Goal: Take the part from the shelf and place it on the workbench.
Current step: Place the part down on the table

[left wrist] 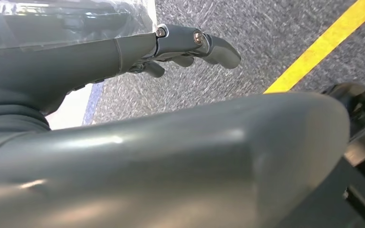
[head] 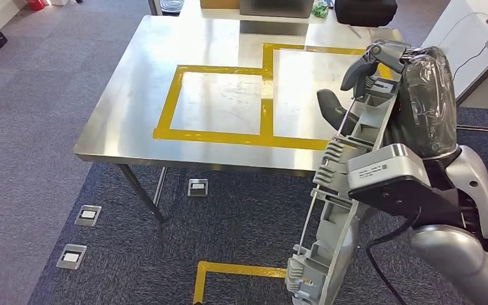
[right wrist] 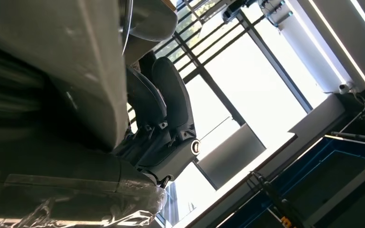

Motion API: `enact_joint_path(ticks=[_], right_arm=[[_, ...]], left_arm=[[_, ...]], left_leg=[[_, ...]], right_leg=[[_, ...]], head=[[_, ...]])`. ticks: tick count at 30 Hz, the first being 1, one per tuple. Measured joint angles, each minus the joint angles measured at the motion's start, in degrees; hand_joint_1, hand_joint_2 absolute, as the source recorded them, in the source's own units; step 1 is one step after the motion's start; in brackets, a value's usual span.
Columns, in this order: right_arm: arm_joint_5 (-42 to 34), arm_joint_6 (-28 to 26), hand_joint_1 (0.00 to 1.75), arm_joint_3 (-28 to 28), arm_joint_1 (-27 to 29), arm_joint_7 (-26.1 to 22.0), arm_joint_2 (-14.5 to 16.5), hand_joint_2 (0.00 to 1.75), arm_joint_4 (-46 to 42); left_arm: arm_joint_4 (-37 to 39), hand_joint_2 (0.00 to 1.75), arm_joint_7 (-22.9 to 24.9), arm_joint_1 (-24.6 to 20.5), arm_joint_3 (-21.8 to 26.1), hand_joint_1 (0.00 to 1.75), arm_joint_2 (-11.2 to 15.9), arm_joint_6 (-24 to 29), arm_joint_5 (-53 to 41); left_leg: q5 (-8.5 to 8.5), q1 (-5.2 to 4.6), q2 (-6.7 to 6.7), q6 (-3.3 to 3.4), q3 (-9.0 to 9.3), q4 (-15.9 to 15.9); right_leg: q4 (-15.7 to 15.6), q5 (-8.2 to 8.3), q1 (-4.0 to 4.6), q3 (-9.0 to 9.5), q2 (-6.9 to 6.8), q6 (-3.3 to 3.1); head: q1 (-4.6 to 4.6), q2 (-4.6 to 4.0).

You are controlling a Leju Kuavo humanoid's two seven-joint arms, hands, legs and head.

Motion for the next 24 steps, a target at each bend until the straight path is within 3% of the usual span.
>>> enact_joint_path(ticks=[3,4,5,6,8,9,10,12,15,17,19,20,21,24], right_arm=[[-0.21,0.18,1.75,-0.02,-0.6,0.33,-0.33,1.75,0.17],[-0.27,0.22,1.75,0.01,-0.59,0.39,-0.45,1.75,0.29],[-0.37,0.26,1.75,0.03,-0.58,0.45,-0.55,1.75,0.42],[-0.49,0.28,1.75,0.05,-0.64,0.51,-0.61,1.75,0.54],[-0.75,0.29,1.75,0.05,-0.98,0.6,-0.71,1.75,0.69],[-0.87,0.28,1.75,0.04,-1.23,0.62,-0.75,1.75,0.74],[-0.98,0.27,1.75,0.04,-1.5,0.67,-0.8,1.75,0.8],[-1.15,0.25,1.75,0.03,-1.83,0.82,-0.87,1.75,0.92],[-1.21,0.22,1.75,0.01,-1.99,0.98,-0.97,1.75,1.09],[-1.22,0.21,1.75,0.03,-2.08,1.02,-1.0,1.75,1.19],[-1.28,0.2,1.75,0.14,-2.02,1.08,-1.01,1.75,1.3],[-1.31,0.2,1.75,0.2,-1.96,1.11,-1.01,1.75,1.36],[-1.33,0.2,1.75,0.23,-1.92,1.14,-1.01,1.75,1.41],[-1.32,0.18,1.75,0.25,-2.0,1.14,-1.03,1.75,1.46]], left_arm=[[0.01,1.75,0.07,-0.01,0.0,0.0,-0.44,0.16,-0.01],[0.01,1.75,0.1,0.04,0.0,0.0,-0.52,0.18,-0.01],[0.02,1.75,0.15,0.1,0.0,0.0,-0.55,0.18,-0.01],[0.02,1.75,0.21,0.15,0.0,0.0,-0.57,0.18,-0.03],[0.02,1.75,0.29,0.15,0.0,0.0,-0.64,0.07,-0.23],[0.02,1.75,0.29,0.08,0.0,0.0,-0.67,-0.14,-0.36],[0.02,1.75,0.29,0.02,0.0,0.0,-0.67,-0.43,-0.49],[0.02,1.75,0.29,-0.09,0.0,0.0,-0.63,-1.03,-0.65],[0.03,1.75,0.27,-0.16,0.0,0.0,-0.53,-1.33,-0.74],[0.04,1.75,0.24,-0.2,0.0,0.0,-0.43,-1.32,-0.75],[0.04,1.75,0.23,-0.17,0.0,0.0,-0.32,-1.32,-0.75],[0.04,1.75,0.23,-0.13,0.0,0.0,-0.27,-1.32,-0.75],[0.04,1.75,0.23,-0.1,0.0,0.0,-0.22,-1.33,-0.75],[0.04,1.75,0.23,-0.06,0.0,0.0,-0.11,-1.32,-0.75]], left_leg=[[-0.36,-0.11,0.01,0.82,0.34,-0.13],[-0.53,-0.21,0.0,1.0,0.5,-0.11],[-0.72,-0.33,-0.04,1.11,0.74,-0.1],[-0.95,-0.43,-0.11,1.15,1.05,-0.09],[-1.53,-0.59,-0.26,1.04,1.85,-0.09],[-1.8,-0.71,-0.32,0.85,2.12,-0.05],[-2.0,-0.76,-0.35,0.58,2.24,-0.02],[-2.19,-0.78,-0.31,-0.05,2.2,-0.09],[-3.09,-0.71,-0.11,-1.09,2.02,0.72],[-5.38,-0.51,-0.01,-1.74,-0.31,5.71],[-7.63,-0.24,0.03,-2.2,-4.11,12.69],[-7.5,-0.15,0.05,-2.33,-5.43,14.54],[-6.19,-0.08,0.08,-2.4,-5.82,14.33],[0.46,-0.11,0.15,-2.18,-2.55,5.34]], right_leg=[[9.99,-3.97,0.01,-5.38,-0.01,0.24],[13.12,-4.61,0.02,-7.31,-0.01,0.24],[14.5,-4.15,0.03,-8.5,-0.01,0.17],[13.7,-2.52,0.06,-8.67,-0.01,0.0],[7.13,2.42,0.27,-6.5,-0.01,-0.7],[3.77,4.13,0.49,-5.18,-0.03,-1.07],[1.16,4.83,0.71,-4.04,-0.06,-1.39],[-0.66,4.27,1.04,-3.18,-0.02,-1.71],[-1.82,3.89,0.63,-2.23,-0.01,-2.16],[-2.26,3.66,0.34,-1.4,-0.15,-2.59],[-2.24,3.24,0.31,-0.89,-0.17,-2.8],[-2.2,2.99,0.29,-0.61,-0.12,-2.78],[-2.13,2.68,0.26,-0.24,-0.06,-2.68],[-1.88,1.49,0.23,1.19,0.08,-2.09]], head=[[0.74,0.0],[0.91,0.0],[1.04,0.0],[1.14,0.0],[1.29,0.0],[1.29,0.0],[1.32,0.0],[1.25,0.0],[1.11,0.0],[0.68,0.0],[0.28,0.0],[0.18,0.0],[0.1,0.0],[-0.17,0.0]])
